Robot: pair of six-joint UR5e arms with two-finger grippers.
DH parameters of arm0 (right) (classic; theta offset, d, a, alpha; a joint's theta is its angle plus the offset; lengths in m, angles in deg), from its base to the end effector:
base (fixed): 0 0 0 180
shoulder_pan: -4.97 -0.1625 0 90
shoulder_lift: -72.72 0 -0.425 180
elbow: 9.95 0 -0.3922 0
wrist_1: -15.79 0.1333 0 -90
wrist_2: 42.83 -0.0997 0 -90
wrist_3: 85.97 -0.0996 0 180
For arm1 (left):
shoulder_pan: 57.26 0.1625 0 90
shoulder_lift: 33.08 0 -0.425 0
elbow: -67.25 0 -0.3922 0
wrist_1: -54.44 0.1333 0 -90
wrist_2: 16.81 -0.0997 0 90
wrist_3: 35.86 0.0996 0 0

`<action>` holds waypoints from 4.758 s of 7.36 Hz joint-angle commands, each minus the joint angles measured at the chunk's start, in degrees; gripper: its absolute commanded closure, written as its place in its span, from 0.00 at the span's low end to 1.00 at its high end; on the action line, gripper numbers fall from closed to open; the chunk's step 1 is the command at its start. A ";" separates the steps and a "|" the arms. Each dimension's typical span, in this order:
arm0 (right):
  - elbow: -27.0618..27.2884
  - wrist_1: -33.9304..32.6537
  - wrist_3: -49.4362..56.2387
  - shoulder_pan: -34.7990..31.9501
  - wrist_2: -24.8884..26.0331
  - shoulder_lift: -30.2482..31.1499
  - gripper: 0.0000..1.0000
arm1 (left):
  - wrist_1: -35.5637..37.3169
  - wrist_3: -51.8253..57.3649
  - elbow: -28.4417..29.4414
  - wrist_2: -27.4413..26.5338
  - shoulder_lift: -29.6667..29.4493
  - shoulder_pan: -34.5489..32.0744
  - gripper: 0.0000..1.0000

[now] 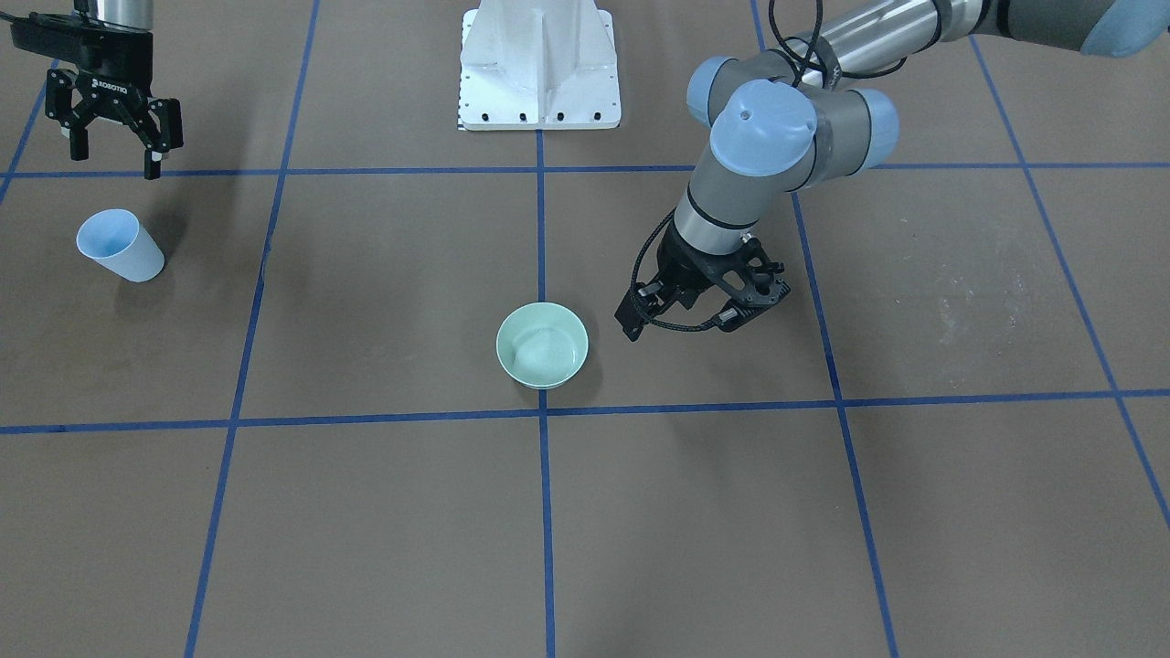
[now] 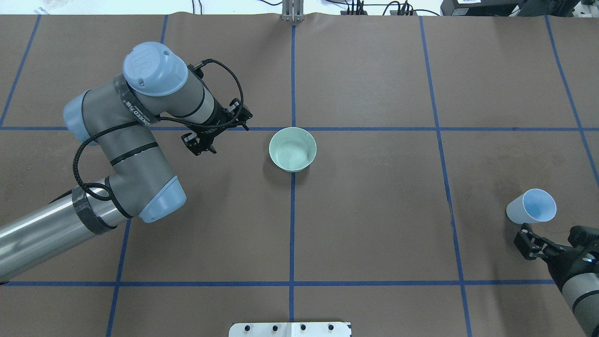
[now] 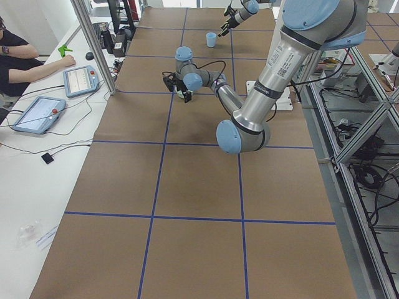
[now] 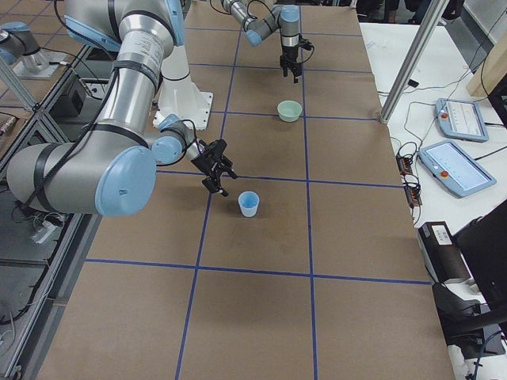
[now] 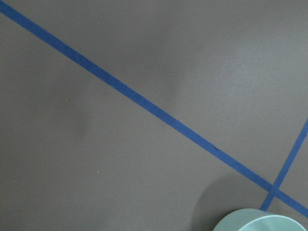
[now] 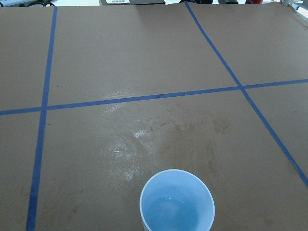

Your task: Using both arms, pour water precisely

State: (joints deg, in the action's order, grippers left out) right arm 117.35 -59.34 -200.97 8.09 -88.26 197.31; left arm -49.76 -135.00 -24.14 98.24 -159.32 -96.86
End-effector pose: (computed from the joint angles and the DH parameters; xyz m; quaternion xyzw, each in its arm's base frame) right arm -0.2776 -0.1884 0.5314 0.3292 -0.2282 0.2304 0.8868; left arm 0.4770 -0.5128 0.2432 -0.0761 0.4629 -0.2760 0.8389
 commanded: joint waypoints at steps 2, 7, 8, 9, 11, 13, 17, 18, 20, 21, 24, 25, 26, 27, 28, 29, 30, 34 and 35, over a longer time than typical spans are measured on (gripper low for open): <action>-7.47 -0.37 -3.38 1.18 5.59 -3.55 0.02 | -0.04 0.00 0.42 0.00 0.11 0.22 0.00; -13.04 -0.20 -4.53 1.01 12.02 -5.50 0.01 | -0.04 0.00 0.95 0.00 0.03 0.31 0.00; -13.82 -0.20 -5.22 1.01 12.90 -5.58 0.01 | -0.04 0.00 0.95 0.00 0.03 0.31 0.00; -14.70 -0.20 -5.32 0.92 13.26 -6.72 0.01 | -0.04 0.00 0.95 0.00 0.03 0.22 0.00; -16.28 -0.20 -5.41 0.92 14.31 -7.52 0.01 | -0.04 0.00 1.04 0.00 0.03 0.22 0.00; -16.56 -0.20 -5.41 0.84 14.84 -7.61 0.01 | -0.04 0.00 1.22 0.00 0.03 0.22 0.00; -16.29 -0.02 -5.32 0.57 16.16 -8.13 0.00 | -0.04 0.00 1.22 0.00 0.11 0.22 0.00; -16.55 -0.02 -5.23 0.31 16.42 -8.74 0.00 | -0.04 0.00 1.22 0.00 0.11 0.22 0.00; -16.82 -0.02 -4.62 -0.57 16.34 -8.84 0.00 | -0.13 0.00 1.22 0.00 0.11 0.22 0.00; -16.91 -0.02 -4.44 -1.01 16.33 -8.84 0.00 | -0.13 0.00 1.22 0.00 0.11 0.22 0.00; -18.05 -0.02 -4.18 -2.76 16.33 -9.79 0.00 | -0.13 -0.09 1.30 0.00 0.20 0.22 0.00; -18.83 0.07 -4.18 -3.12 16.33 -10.33 0.00 | -0.13 -0.09 1.39 0.00 0.81 0.31 0.00; -18.93 0.07 -4.00 -3.64 16.33 -10.33 0.00 | -0.21 -0.09 1.39 0.00 0.99 0.31 0.00; -19.02 0.07 -3.04 -4.00 16.25 -10.59 0.00 | -0.21 -0.09 1.31 0.00 0.91 0.31 0.00; -19.28 0.07 -2.95 -4.26 16.25 -11.20 0.00 | -0.21 -0.09 1.39 0.00 0.90 0.31 0.00; -19.45 0.07 -2.95 -4.26 16.25 -11.21 0.00 | -0.21 -0.09 1.39 0.00 0.90 0.31 0.00; -19.54 0.15 -2.95 -4.26 16.25 -11.21 0.00 | -0.21 -0.09 1.39 0.00 0.90 0.31 0.00; -22.18 0.24 -2.95 -5.84 15.98 -13.49 0.00 | -0.21 -0.09 1.39 0.00 0.99 0.31 0.00; -22.18 0.33 -2.95 -5.93 15.98 -13.50 0.01 | -0.21 0.00 1.39 0.00 0.99 0.31 0.00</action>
State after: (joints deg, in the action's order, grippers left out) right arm 95.31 -59.08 -203.92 2.37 -72.25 184.06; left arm -49.98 -135.07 -22.75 98.24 -158.33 -96.55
